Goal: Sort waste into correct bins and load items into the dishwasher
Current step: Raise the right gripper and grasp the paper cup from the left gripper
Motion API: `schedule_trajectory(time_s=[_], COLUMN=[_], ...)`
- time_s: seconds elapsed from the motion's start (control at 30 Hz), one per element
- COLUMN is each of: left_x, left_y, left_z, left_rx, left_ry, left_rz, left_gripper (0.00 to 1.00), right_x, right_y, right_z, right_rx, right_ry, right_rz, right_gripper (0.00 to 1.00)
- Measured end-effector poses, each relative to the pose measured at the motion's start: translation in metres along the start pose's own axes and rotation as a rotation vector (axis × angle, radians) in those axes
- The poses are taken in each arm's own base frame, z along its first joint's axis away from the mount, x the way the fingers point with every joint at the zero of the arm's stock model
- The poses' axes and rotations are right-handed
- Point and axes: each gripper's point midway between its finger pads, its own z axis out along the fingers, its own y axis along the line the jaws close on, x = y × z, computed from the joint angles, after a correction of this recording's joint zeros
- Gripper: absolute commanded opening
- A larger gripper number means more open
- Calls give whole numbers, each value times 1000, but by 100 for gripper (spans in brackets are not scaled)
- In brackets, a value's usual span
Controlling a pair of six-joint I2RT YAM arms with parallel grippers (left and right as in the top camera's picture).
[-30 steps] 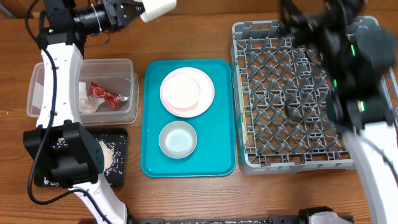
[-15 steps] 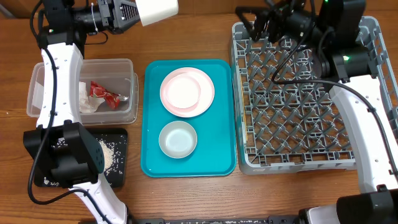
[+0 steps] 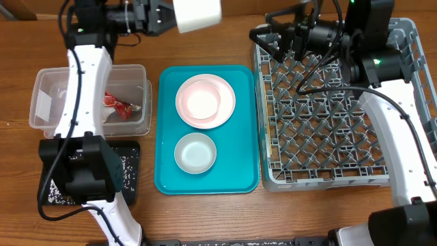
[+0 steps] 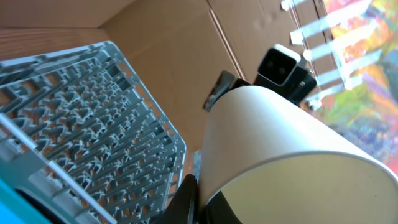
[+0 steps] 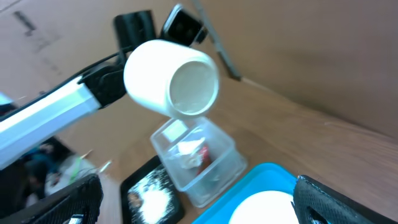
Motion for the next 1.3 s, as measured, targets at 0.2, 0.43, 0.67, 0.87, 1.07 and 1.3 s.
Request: schedule_trajectory(time_s=[0.2,0.43,0.67,0.87,1.07,1.3], left_x=[10,19,22,22,23,28], left_y=[-8,-14,-16,-18,-18,-21], left_z=[29,52,58,58,60,69], left_rx=[37,66,73,79,82,93], left_ry=[56,101,111,115,119,137], left_rz=[21,36,46,51,50,49], left_gripper=[4,4,4,4,4,4], right_x=[-1,-8,-4,-4,-4,-6], right_y=[0,12,23,28,30,31], right_z=[6,6,13,17,23,29], right_rx=[-67,-133,-222,-247,-260,-240], right_ry=[-7,-25,-10,-13,-16,-25], right_rz=[-39,-97,-121,-148,-168,-179], right_gripper=[100,100,100,100,100,100])
